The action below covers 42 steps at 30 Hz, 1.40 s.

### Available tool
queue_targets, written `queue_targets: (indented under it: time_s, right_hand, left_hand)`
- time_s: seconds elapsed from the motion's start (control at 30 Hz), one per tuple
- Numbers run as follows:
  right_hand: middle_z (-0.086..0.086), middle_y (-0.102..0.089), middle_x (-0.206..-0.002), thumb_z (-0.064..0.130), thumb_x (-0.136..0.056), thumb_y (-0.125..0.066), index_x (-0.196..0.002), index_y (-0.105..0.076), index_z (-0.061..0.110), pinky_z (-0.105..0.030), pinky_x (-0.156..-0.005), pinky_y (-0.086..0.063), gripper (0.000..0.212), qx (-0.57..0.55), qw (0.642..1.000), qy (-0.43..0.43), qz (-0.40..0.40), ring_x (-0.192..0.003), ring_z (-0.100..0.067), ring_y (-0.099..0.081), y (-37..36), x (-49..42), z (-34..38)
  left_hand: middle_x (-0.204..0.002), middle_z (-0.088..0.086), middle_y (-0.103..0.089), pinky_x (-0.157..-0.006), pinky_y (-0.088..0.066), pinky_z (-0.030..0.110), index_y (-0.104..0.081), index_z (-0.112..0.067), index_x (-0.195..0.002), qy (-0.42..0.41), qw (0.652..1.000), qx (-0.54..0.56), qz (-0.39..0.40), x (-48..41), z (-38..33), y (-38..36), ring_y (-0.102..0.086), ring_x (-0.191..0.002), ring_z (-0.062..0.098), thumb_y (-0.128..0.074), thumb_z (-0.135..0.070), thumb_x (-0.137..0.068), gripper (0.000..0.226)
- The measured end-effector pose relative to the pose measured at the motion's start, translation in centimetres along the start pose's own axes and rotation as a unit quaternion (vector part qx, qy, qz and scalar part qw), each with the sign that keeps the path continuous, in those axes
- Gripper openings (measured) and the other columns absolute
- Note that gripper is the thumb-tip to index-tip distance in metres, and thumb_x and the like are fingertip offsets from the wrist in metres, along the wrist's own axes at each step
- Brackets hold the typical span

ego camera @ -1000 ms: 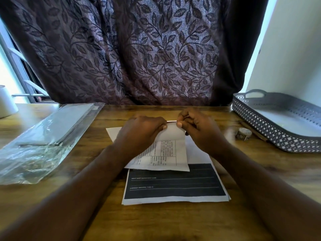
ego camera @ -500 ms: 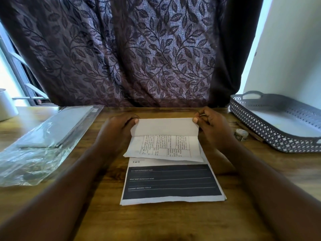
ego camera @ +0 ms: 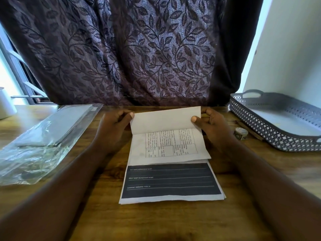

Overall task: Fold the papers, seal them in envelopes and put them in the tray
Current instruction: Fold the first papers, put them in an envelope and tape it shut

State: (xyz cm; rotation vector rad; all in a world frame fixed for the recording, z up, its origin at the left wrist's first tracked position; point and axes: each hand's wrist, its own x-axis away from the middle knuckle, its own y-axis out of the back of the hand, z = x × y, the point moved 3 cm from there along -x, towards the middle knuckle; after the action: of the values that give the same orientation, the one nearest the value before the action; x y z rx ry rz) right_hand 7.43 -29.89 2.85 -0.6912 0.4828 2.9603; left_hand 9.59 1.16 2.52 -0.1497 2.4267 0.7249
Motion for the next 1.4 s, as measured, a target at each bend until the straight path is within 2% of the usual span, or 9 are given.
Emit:
queue_targets:
  time_s: [0.1,0.2,0.33,0.5,0.87,1.0,1.2,1.3,1.4]
  right_hand:
    - [0.012,-0.077,-0.098,0.014,-0.096,-0.064,-0.099,-0.065,0.034,-0.021,-0.070,-0.060,0.021,0.009,1.000,-0.002,0.014,-0.090,-0.008,-0.075,-0.1,0.0,0.1]
    - [0.014,-0.077,-0.091,0.012,-0.096,-0.064,-0.098,-0.066,0.032,-0.017,-0.065,-0.058,0.021,-0.017,1.000,-0.017,-0.004,-0.086,-0.007,-0.075,0.0,0.0,-0.1]
    - [0.009,-0.079,-0.094,0.013,-0.096,-0.064,-0.101,-0.067,0.026,-0.018,-0.062,-0.058,0.015,-0.073,0.996,-0.043,-0.037,-0.084,-0.010,-0.076,0.5,-0.1,-0.5]
    - [0.002,-0.079,-0.097,0.013,-0.096,-0.064,-0.104,-0.068,0.021,-0.028,-0.066,-0.062,0.012,-0.121,0.988,-0.068,-0.062,-0.088,-0.019,-0.077,0.9,-0.3,-1.0]
    - [-0.005,-0.077,-0.109,0.000,-0.094,-0.061,-0.110,-0.069,0.019,-0.035,-0.077,-0.063,0.026,-0.166,0.982,-0.095,0.012,-0.100,-0.024,-0.075,0.2,-0.5,-2.1]
    - [-0.016,-0.076,-0.107,-0.007,-0.092,-0.059,-0.095,-0.077,0.010,-0.042,-0.080,-0.063,0.026,-0.221,0.968,-0.119,0.009,-0.100,-0.032,-0.074,0.3,-0.4,-2.2]
    - [-0.018,-0.075,-0.108,-0.001,-0.097,-0.038,-0.090,-0.073,-0.009,-0.024,-0.063,-0.059,0.036,-0.276,0.952,-0.132,0.012,-0.095,-0.025,-0.075,0.3,-0.7,-2.0]
    - [-0.012,-0.075,-0.115,0.006,-0.098,-0.050,-0.093,-0.074,-0.006,-0.027,-0.066,-0.060,0.028,-0.273,0.951,-0.143,0.020,-0.099,-0.023,-0.074,0.3,-0.8,-2.6]
    - [0.000,-0.074,-0.118,0.000,-0.087,-0.070,-0.093,-0.081,0.013,-0.027,-0.081,-0.059,0.018,-0.138,0.984,-0.112,0.018,-0.109,-0.012,-0.070,0.4,-0.8,-2.8]
  left_hand:
    - [-0.093,-0.032,-0.071,-0.066,-0.052,0.008,-0.068,-0.031,-0.099,0.009,0.998,0.057,0.002,0.0,-0.1,-0.1,-0.069,-0.090,-0.006,-0.058,-0.023,-0.101,0.013]
    - [-0.106,-0.008,-0.076,-0.080,-0.060,0.032,-0.068,-0.025,-0.112,0.073,0.979,0.183,0.047,-0.2,0.2,-1.1,-0.072,-0.099,0.010,-0.055,-0.024,-0.102,0.016]
    - [-0.104,-0.002,-0.078,-0.069,-0.061,0.029,-0.064,-0.026,-0.114,0.115,0.953,0.258,0.114,0.1,0.2,-2.3,-0.075,-0.095,0.019,-0.058,-0.018,-0.100,0.016]
    - [-0.100,0.001,-0.079,-0.065,-0.060,0.025,-0.065,-0.020,-0.111,0.137,0.945,0.273,0.112,0.1,0.5,-2.3,-0.076,-0.092,0.019,-0.060,-0.015,-0.099,0.014]
    - [-0.104,0.003,-0.078,-0.072,-0.061,0.028,-0.066,-0.016,-0.113,0.153,0.942,0.286,0.091,-0.1,1.1,-2.0,-0.075,-0.096,0.021,-0.060,-0.010,-0.098,0.018]
    - [-0.102,0.010,-0.077,-0.070,-0.062,0.032,-0.068,-0.014,-0.107,0.178,0.914,0.356,0.070,0.0,1.0,-1.9,-0.075,-0.094,0.027,-0.060,-0.005,-0.096,0.016]
    - [-0.095,0.015,-0.077,-0.059,-0.060,0.032,-0.075,-0.003,-0.087,0.194,0.890,0.406,0.074,0.1,0.7,-1.8,-0.074,-0.080,0.026,-0.035,-0.003,-0.099,0.041]
    - [-0.094,0.018,-0.076,-0.062,-0.060,0.034,-0.078,-0.007,-0.087,0.182,0.901,0.386,0.077,0.1,1.0,-1.7,-0.073,-0.078,0.027,-0.056,-0.019,-0.098,0.027]
    - [-0.087,0.008,-0.077,-0.063,-0.058,0.033,-0.076,-0.014,-0.092,0.145,0.943,0.289,0.078,0.1,1.2,-1.8,-0.073,-0.077,0.022,-0.075,-0.015,-0.081,0.011]
